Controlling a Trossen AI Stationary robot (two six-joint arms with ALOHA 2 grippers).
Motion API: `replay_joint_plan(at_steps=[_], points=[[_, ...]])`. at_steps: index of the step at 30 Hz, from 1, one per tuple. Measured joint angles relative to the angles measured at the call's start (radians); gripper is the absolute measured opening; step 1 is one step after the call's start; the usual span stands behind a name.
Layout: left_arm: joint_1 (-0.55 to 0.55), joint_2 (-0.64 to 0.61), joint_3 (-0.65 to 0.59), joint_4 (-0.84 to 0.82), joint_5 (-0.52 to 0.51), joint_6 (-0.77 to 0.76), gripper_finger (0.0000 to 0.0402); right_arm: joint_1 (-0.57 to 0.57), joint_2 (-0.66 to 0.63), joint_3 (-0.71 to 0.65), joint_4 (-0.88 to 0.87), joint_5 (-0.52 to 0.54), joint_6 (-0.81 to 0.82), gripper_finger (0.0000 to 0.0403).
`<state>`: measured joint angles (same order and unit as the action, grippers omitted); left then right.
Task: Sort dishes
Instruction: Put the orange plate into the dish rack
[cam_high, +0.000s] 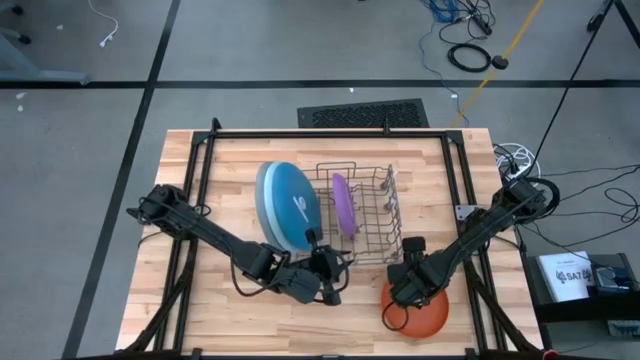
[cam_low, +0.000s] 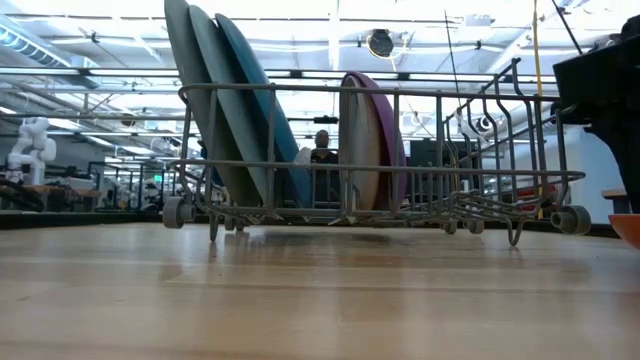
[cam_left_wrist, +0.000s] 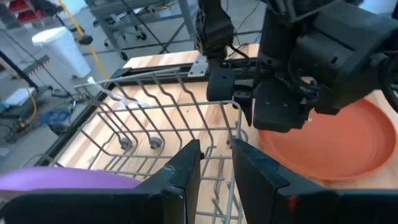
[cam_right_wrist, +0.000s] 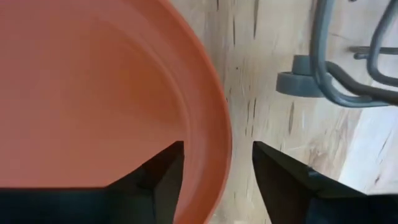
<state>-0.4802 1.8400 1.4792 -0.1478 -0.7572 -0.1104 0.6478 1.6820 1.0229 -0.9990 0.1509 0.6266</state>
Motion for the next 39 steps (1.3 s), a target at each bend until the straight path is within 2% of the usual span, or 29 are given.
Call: replay_joint_plan(at_steps=[6, 11, 15, 22, 29, 39], points=[[-0.005, 0.000, 0.000, -0.003, 0.000, 0.015, 0.0096, -0.026, -0.003, -0.036, 0.072, -0.033, -0.086, 0.0147], [-0.007, 0.000, 0.000, -0.002, -0.001, 0.015, 0.0096, -0.063, -0.009, -0.106, 0.194, -0.115, -0.118, 0.0121], [-0.007, 0.000, 0.000, -0.003, -0.001, 0.016, 0.0096, -0.080, -0.009, -0.114, 0.221, -0.161, -0.134, 0.0097], [-0.007, 0.000, 0.000, -0.013, -0.010, 0.016, 0.0096, -0.078, -0.004, -0.034, 0.188, -0.174, -0.187, 0.0012], [-0.006, 0.000, 0.000, -0.029, -0.014, 0.022, 0.0096, -0.075, -0.001, 0.086, 0.094, -0.171, -0.191, 0.0003], [-0.006, 0.000, -0.030, -0.029, -0.021, 0.026, 0.0096, -0.054, -0.003, 0.246, -0.104, -0.082, -0.170, 0.0002]])
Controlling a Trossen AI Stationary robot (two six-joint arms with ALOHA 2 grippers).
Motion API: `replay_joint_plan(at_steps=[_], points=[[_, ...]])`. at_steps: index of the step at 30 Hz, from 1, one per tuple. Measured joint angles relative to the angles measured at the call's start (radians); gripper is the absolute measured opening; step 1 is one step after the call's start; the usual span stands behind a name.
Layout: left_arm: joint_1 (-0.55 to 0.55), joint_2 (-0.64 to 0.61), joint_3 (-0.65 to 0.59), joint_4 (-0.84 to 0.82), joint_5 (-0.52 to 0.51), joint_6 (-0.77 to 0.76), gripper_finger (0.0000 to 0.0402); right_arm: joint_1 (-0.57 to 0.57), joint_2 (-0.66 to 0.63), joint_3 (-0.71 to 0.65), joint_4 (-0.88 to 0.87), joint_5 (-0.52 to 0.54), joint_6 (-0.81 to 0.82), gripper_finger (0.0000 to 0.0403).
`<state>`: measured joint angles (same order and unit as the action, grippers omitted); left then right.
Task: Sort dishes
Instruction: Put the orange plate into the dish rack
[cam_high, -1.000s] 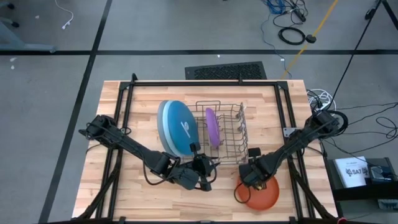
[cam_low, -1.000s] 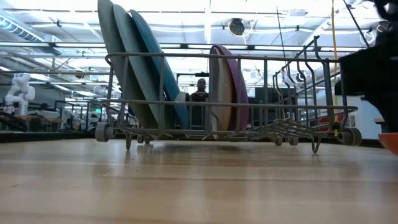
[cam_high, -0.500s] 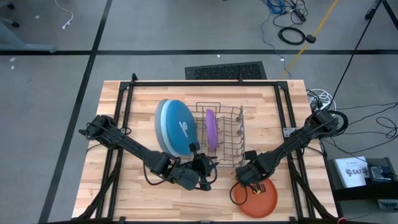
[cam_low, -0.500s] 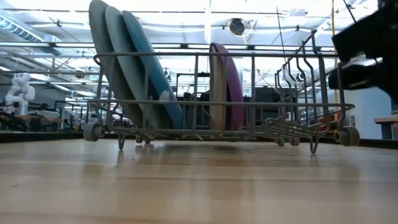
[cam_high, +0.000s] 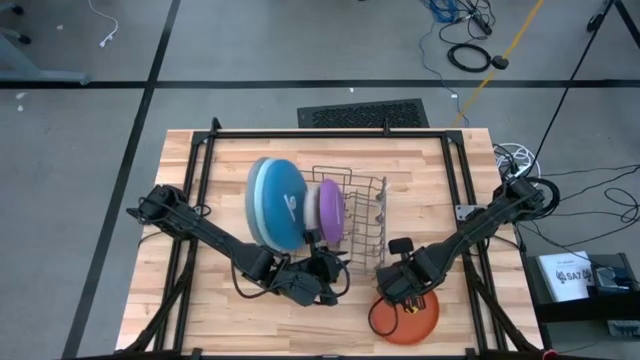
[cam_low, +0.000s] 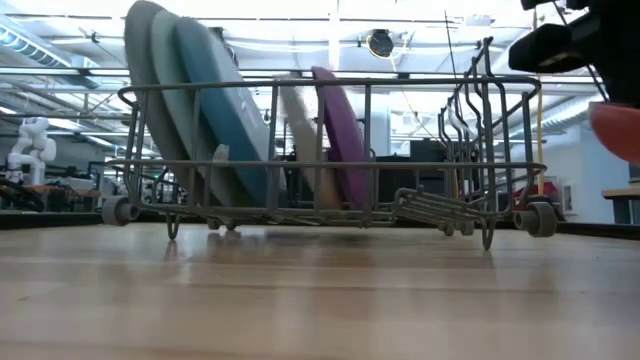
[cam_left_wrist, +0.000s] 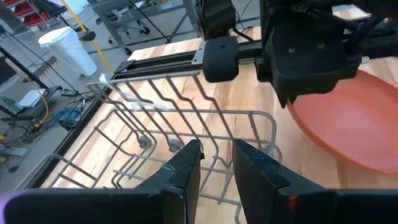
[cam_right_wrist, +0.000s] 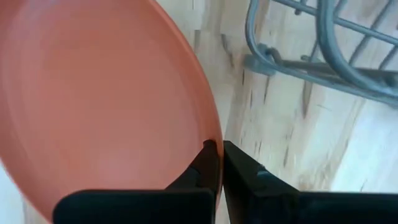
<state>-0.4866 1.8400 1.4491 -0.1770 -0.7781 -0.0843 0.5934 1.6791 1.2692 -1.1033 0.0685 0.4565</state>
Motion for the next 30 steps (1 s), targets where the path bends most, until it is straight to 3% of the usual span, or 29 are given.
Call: replay_joint_plan(at_steps=[5, 12, 18, 25, 30], points=[[0.003, 0.000, -0.016, 0.002, -0.021, -0.013, 0.0096, 0.020, 0.000, 0.059, -0.073, 0.007, -0.005, 0.0001], [0.008, 0.000, -0.017, 0.013, -0.025, -0.014, 0.0096, 0.043, 0.000, 0.259, -0.216, 0.181, -0.070, 0.0001], [0.010, 0.000, -0.017, 0.031, -0.065, -0.014, 0.0096, 0.064, -0.002, 0.460, -0.282, 0.462, -0.203, 0.0000], [0.009, 0.000, -0.017, 0.051, -0.122, -0.015, 0.0096, 0.058, -0.002, 0.573, -0.239, 0.909, -0.447, 0.0000], [-0.008, 0.000, -0.017, 0.078, -0.260, -0.006, 0.0096, 0.008, -0.003, 0.579, -0.145, 1.041, -0.595, 0.0000]])
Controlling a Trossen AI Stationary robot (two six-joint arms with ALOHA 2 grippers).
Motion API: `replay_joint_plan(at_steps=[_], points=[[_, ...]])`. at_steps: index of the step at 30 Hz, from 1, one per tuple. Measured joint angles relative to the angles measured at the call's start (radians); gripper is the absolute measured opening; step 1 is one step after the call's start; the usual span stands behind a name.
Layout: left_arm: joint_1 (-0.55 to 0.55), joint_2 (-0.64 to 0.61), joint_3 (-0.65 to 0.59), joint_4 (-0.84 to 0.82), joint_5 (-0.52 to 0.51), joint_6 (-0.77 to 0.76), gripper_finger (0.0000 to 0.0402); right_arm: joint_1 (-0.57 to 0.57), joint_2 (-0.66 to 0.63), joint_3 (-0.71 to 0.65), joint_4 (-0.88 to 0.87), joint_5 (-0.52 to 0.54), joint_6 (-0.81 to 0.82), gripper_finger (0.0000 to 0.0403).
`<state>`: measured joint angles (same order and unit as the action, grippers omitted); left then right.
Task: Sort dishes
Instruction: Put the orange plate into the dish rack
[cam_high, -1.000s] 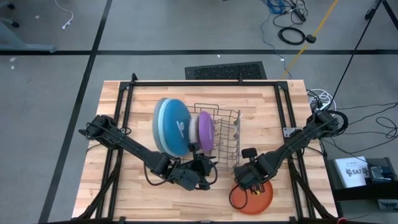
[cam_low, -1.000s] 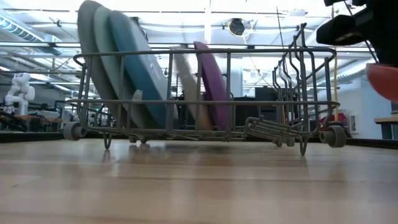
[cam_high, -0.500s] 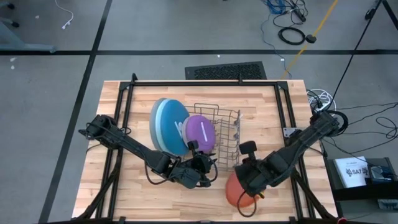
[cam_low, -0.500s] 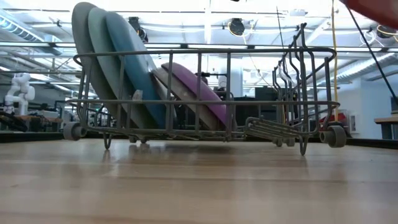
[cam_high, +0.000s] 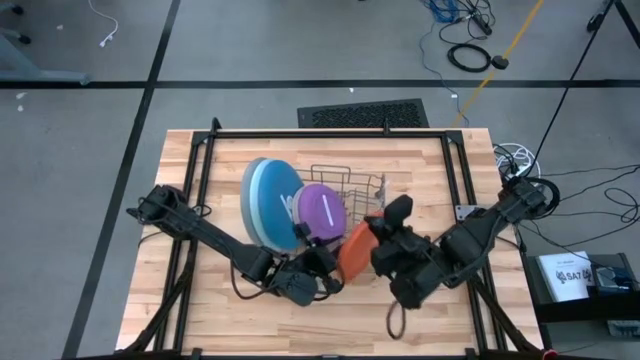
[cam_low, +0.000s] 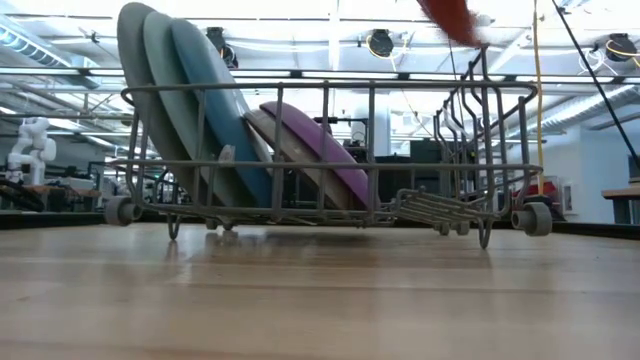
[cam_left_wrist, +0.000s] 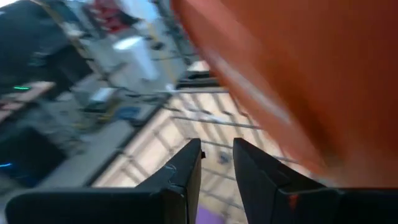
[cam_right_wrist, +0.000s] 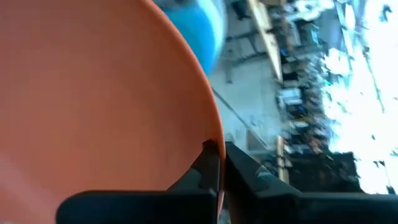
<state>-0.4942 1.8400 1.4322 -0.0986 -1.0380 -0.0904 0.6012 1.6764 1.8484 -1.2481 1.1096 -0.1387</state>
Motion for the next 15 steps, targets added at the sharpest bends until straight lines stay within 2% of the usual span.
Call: replay_joint_plan(at_steps=[8, 11, 15], points=[[-0.040, -0.001, 0.000, 0.019, -0.375, -0.007, 0.0096, -0.072, 0.006, 0.000, 0.026, 0.098, -0.094, 0.0000], [-0.048, -0.003, 0.000, 0.018, -0.506, -0.040, 0.0096, -0.097, 0.006, 0.000, 0.035, 0.148, -0.073, 0.0000], [-0.048, -0.010, 0.001, 0.011, -0.535, -0.089, 0.0096, -0.124, 0.005, 0.000, 0.003, 0.211, 0.027, 0.0000]])
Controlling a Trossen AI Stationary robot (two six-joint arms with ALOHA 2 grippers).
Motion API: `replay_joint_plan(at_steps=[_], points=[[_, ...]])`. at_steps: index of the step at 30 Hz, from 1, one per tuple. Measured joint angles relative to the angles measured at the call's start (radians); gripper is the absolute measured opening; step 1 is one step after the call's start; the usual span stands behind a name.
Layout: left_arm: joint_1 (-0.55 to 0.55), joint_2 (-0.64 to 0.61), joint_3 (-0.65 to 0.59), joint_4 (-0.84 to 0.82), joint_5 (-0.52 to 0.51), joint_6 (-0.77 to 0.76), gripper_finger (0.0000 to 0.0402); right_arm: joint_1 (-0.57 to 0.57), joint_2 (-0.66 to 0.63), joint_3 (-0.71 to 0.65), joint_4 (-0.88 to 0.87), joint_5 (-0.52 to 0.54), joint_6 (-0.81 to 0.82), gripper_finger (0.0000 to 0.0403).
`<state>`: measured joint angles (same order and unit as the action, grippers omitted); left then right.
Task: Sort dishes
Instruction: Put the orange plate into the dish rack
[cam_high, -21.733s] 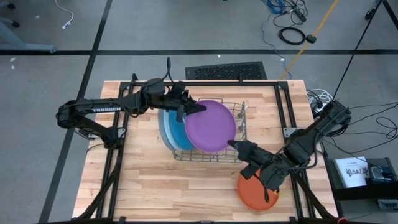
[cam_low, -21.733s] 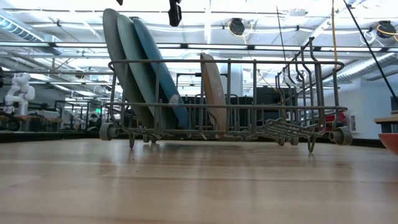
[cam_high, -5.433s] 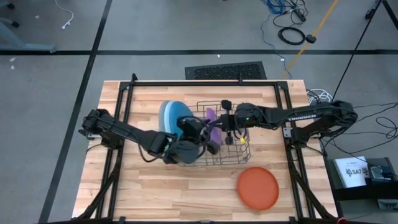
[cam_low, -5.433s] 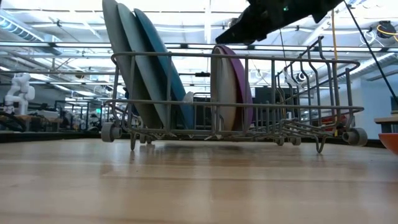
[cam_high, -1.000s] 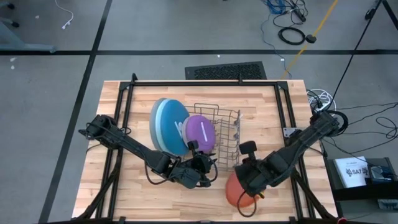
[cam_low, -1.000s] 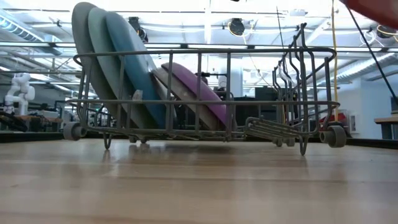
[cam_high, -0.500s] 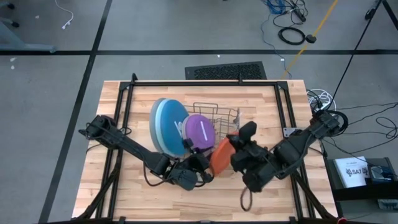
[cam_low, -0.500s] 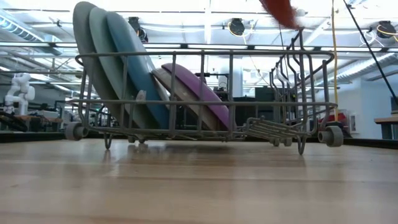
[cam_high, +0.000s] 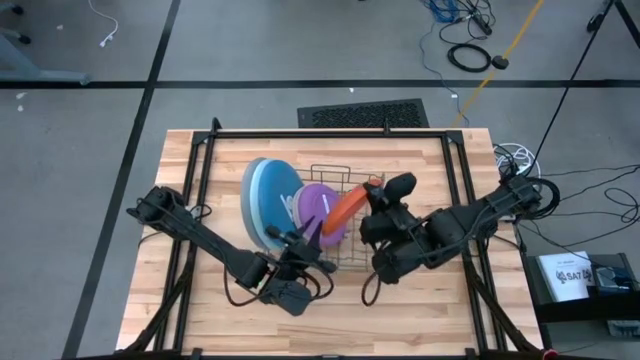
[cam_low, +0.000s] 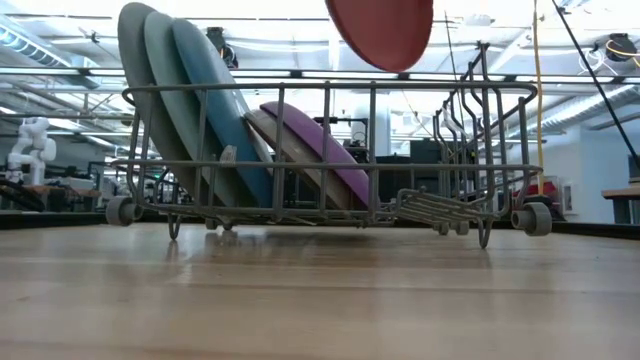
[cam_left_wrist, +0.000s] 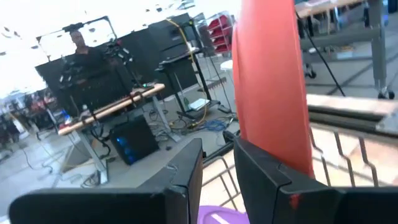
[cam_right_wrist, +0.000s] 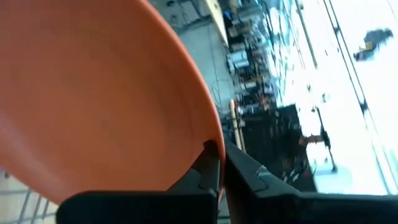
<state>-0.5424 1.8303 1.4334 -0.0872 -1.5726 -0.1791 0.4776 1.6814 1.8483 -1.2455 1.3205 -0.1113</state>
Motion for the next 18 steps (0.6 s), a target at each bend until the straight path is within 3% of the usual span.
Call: replay_joint_plan(at_steps=[7, 13, 18], points=[[0.024, -0.027, 0.000, 0.000, -0.009, -0.050, 0.0096, -0.043, -0.001, -0.048, -0.064, 0.081, 0.366, 0.0000], [0.048, -0.062, 0.000, 0.000, -0.010, -0.049, 0.0095, -0.070, -0.002, -0.258, -0.041, 0.254, 0.782, 0.0000], [0.087, -0.063, 0.000, 0.002, 0.001, -0.064, 0.0096, -0.097, -0.001, -0.410, 0.012, 0.257, 1.032, 0.0000]])
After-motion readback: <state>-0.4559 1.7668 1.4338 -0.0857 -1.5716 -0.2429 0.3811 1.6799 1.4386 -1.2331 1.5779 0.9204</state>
